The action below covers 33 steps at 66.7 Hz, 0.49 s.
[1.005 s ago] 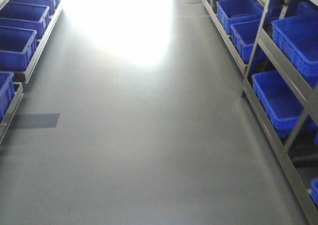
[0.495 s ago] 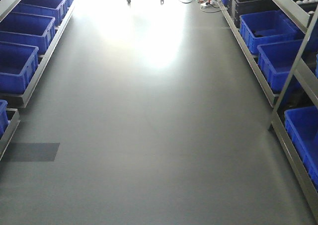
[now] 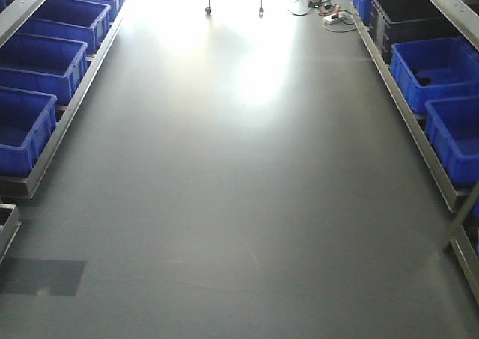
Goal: Pour parts from conveyor to right shelf
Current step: 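Drive up to the shelf and face the empty blue bin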
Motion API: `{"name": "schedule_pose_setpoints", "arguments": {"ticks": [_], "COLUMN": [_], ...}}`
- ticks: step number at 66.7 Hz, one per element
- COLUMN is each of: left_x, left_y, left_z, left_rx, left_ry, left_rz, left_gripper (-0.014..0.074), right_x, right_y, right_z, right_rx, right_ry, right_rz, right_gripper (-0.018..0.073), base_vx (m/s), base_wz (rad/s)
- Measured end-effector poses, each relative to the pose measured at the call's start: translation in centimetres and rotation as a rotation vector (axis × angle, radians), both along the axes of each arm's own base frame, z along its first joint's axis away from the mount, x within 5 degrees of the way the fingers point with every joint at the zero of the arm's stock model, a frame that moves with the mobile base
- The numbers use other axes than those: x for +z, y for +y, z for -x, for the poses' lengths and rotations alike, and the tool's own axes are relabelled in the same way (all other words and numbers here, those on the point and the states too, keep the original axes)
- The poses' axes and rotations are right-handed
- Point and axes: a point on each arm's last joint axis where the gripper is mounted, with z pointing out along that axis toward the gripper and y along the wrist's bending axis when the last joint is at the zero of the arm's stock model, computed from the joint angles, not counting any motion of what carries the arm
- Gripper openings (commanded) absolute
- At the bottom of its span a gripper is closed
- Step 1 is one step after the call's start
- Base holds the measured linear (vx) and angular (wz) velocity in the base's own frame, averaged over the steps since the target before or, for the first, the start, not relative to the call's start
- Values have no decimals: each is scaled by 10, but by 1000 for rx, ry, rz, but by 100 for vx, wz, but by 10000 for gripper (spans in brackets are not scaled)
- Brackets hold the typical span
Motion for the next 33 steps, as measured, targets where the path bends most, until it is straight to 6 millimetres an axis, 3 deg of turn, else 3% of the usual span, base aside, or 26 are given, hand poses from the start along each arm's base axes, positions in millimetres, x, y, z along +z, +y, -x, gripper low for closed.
{"name": "schedule_pose_setpoints", "arguments": {"ticks": [14, 33], "left_x": [0, 0], "left_y": [0, 0], "left_z": [0, 0], "left_rx": [0, 0], "left_ry": [0, 0], "left_rz": [0, 0], "left_gripper": [-6, -6], "right_x": [0, 0], "right_y": [0, 0], "right_z": [0, 0], "right_rx": [0, 0], "right_ry": [0, 0], "right_rz": [0, 0], "right_gripper": [-4, -4], "base_vx": [45, 35], "base_wz": [51, 89]}}
